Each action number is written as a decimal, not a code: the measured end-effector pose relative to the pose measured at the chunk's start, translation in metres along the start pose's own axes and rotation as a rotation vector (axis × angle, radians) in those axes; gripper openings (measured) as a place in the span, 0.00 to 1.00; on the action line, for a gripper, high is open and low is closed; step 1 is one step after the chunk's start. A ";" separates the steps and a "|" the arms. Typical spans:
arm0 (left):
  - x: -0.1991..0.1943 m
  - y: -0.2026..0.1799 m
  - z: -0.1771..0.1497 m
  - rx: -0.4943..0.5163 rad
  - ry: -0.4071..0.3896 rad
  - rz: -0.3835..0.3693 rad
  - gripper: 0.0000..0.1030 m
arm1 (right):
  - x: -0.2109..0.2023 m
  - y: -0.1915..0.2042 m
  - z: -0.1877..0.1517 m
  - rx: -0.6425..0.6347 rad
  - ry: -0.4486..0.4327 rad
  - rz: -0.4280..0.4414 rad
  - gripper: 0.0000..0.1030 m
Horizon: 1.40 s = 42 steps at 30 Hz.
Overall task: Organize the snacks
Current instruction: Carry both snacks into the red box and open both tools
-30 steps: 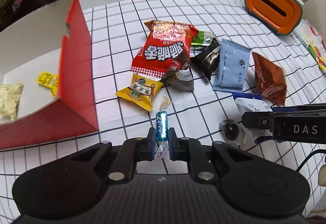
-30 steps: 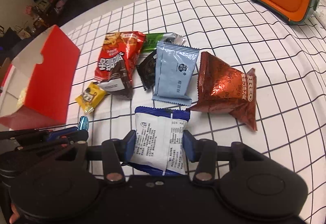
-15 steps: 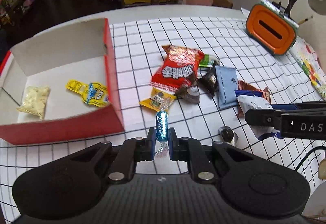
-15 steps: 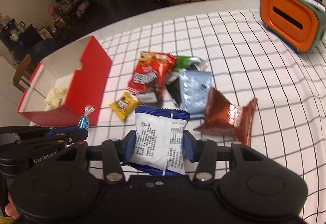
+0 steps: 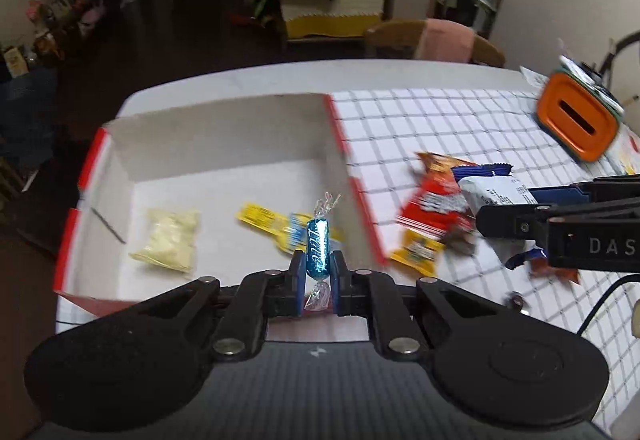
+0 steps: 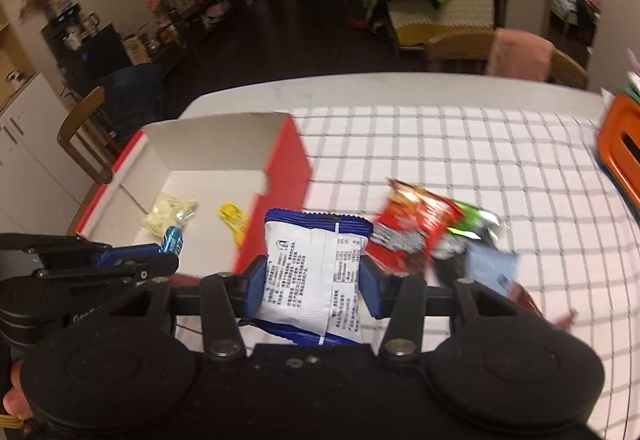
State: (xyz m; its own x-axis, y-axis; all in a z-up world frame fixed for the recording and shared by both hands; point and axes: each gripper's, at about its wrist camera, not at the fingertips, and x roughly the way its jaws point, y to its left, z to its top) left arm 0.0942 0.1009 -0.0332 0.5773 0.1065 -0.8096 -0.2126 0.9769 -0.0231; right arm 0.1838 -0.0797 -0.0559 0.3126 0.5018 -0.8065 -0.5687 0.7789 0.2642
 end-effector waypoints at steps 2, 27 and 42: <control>0.003 0.016 0.005 -0.008 0.001 0.018 0.12 | 0.010 0.013 0.008 -0.017 0.009 0.010 0.45; 0.063 0.134 0.002 -0.024 0.103 0.144 0.12 | 0.157 0.125 0.020 -0.265 0.190 -0.066 0.45; 0.057 0.127 -0.004 -0.002 0.101 0.118 0.12 | 0.142 0.120 0.024 -0.213 0.176 -0.023 0.52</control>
State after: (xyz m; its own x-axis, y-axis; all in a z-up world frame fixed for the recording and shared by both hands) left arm 0.0970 0.2307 -0.0848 0.4654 0.2016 -0.8618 -0.2763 0.9582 0.0749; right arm 0.1781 0.0940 -0.1255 0.2008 0.3968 -0.8957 -0.7157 0.6837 0.1424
